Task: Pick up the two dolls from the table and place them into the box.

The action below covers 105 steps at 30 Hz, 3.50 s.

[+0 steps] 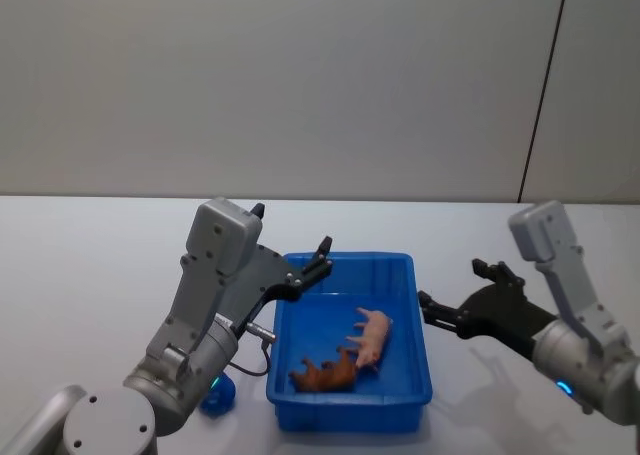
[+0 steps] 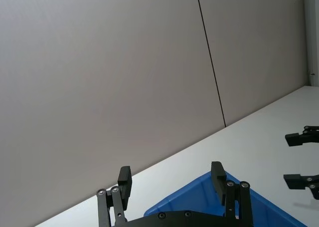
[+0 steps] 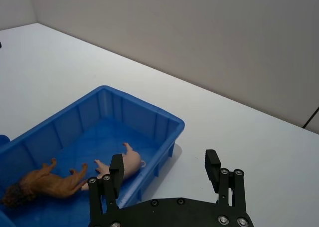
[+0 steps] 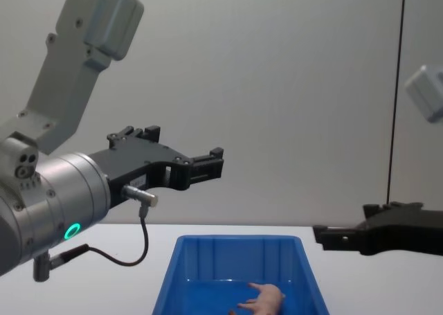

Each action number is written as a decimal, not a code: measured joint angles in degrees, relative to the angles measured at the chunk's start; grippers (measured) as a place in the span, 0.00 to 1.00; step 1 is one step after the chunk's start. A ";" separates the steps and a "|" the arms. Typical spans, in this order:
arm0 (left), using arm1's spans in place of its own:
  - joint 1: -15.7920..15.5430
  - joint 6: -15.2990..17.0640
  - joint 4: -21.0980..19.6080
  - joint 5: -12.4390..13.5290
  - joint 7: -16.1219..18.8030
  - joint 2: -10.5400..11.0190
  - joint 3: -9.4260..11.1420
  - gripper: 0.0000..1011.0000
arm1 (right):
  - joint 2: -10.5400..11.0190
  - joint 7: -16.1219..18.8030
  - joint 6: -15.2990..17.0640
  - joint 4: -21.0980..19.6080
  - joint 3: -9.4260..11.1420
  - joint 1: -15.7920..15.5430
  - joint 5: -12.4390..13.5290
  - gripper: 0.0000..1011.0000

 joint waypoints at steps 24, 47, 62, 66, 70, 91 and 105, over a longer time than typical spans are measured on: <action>7.24 8.14 -7.67 -0.51 4.03 8.12 -2.64 0.99 | 2.80 0.54 -1.24 -0.97 1.99 -2.00 1.68 0.99; 13.37 6.32 -3.44 -7.19 4.63 12.07 -4.45 0.99 | 3.20 0.63 -1.43 -1.12 2.26 -2.27 1.95 0.99; 9.85 3.31 6.03 -9.64 -2.25 8.44 -4.47 0.99 | 3.27 0.61 -1.44 -1.12 2.30 -2.33 1.97 0.99; 9.16 3.10 7.93 -10.06 -3.53 7.69 -4.39 0.99 | 3.27 0.62 -1.44 -1.12 2.30 -2.33 1.97 0.99; 8.64 3.15 9.22 -10.40 -4.71 7.18 -4.37 0.99 | 3.27 0.61 -1.44 -1.12 2.30 -2.33 1.97 0.99; 7.60 6.30 12.74 -11.30 -9.50 5.95 -4.19 0.81 | 3.27 0.61 -1.44 -1.11 2.30 -2.33 1.97 0.99; 7.68 5.30 13.49 -11.26 -10.97 5.76 -4.23 0.49 | 3.27 0.62 -1.44 -1.11 2.30 -2.33 1.96 0.99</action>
